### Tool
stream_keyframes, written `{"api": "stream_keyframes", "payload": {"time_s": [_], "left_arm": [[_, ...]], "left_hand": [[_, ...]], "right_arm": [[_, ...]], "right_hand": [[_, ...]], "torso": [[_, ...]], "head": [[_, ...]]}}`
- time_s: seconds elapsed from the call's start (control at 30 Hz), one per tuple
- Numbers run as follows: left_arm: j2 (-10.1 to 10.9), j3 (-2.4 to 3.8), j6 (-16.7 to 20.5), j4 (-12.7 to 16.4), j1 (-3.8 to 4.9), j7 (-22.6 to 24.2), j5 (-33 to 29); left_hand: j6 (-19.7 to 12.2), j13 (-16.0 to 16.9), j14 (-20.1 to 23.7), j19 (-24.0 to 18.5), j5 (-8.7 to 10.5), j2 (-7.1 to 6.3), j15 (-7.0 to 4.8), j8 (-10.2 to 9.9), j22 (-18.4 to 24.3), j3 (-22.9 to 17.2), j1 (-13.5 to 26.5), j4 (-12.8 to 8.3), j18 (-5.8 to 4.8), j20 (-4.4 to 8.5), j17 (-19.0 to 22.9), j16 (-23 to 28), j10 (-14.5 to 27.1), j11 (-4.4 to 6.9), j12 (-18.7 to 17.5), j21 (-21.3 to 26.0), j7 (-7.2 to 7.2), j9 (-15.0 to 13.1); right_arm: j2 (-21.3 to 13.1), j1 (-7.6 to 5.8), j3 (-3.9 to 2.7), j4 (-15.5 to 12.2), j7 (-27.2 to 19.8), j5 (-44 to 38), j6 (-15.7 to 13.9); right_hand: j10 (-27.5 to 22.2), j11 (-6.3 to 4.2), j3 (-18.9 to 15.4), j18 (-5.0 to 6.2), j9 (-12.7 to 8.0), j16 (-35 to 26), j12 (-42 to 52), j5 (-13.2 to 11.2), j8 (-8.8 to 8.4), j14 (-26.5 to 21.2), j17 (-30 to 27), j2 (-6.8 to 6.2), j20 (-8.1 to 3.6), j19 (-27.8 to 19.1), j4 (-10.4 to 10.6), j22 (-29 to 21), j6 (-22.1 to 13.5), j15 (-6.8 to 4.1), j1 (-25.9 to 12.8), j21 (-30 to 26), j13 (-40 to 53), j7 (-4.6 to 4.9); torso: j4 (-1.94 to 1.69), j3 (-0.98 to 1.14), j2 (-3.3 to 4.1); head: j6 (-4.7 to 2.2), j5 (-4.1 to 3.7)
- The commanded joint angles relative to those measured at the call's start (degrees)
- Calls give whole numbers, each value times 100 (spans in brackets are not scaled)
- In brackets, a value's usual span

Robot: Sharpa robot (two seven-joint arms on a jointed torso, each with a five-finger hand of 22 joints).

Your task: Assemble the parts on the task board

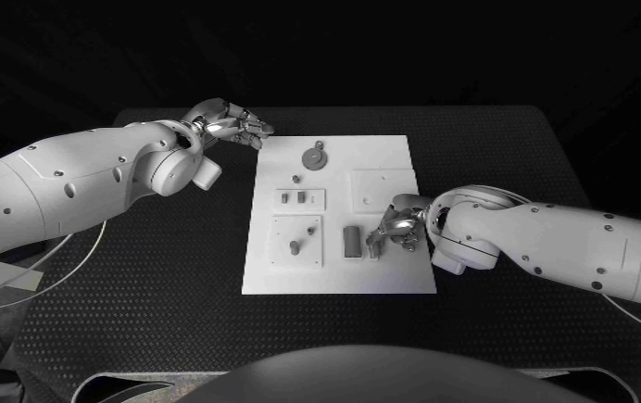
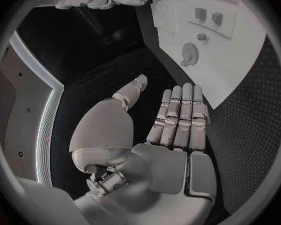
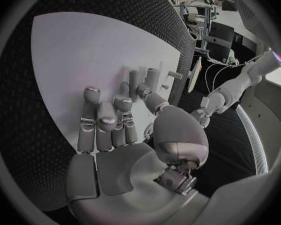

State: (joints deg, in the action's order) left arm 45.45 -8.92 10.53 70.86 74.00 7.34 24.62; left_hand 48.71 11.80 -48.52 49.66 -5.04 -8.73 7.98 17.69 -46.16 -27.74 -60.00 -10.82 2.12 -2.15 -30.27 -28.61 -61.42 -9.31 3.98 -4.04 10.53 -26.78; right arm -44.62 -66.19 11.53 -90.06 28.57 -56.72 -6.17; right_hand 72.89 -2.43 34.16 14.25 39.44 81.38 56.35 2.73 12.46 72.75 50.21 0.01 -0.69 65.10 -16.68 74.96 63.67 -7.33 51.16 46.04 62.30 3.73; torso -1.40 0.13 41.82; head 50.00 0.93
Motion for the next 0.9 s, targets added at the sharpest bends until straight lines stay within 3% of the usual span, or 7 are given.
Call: {"api": "stream_keyframes", "payload": {"time_s": [0.03,0.9], "left_arm": [[-6,3,-68,10,5,36,17],[-3,3,-79,12,5,21,30]], "left_hand": [[4,-6,-14,-36,11,54,-1,25,8,13,5,30,-39,-10,-8,25,33,8,4,-11,-23,5],[3,-7,-15,-37,11,55,0,27,8,17,6,32,-39,-10,-21,36,35,7,4,-10,-23,7]], "right_arm": [[31,50,27,-63,-149,78,30],[-33,50,26,-97,-164,77,-82]], "right_hand": [[21,-5,36,75,23,13,21,19,-6,12,-8,174,-18,25,-19,103,-4,-40,190,29,7,10],[27,-11,38,75,23,15,27,18,0,19,-8,167,-22,35,-16,103,2,-44,196,35,8,6]], "torso": [[-5,-2,0],[2,-3,0]], "head": [[0,10],[0,9]]}}
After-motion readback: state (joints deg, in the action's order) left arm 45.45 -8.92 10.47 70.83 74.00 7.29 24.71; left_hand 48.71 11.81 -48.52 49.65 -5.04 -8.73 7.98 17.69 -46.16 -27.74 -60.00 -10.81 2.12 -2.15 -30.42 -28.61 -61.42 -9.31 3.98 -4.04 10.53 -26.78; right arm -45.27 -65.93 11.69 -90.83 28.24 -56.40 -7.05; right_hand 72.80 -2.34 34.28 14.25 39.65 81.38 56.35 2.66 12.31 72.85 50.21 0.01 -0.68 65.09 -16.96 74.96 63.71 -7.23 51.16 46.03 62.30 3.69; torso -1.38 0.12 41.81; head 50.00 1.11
